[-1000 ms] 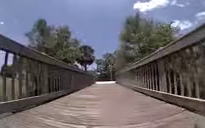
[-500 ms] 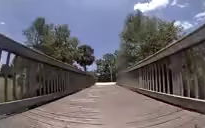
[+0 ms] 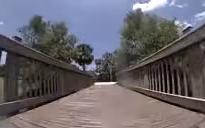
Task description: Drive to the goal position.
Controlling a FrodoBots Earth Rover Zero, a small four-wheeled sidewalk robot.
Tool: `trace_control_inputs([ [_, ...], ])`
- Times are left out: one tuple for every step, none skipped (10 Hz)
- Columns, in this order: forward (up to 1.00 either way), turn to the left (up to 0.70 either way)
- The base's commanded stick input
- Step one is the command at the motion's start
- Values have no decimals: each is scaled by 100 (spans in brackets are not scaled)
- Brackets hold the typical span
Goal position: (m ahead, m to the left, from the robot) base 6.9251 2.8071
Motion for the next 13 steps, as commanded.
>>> trace_control_inputs([
  [85, 0],
  [85, 0],
  [85, 0],
  [85, 0],
  [85, 0],
  [85, 0],
  [85, 0],
  [85, 0],
  [85, 0],
  [85, 0],
  [85, 0],
  [85, 0],
  [85, 0],
])
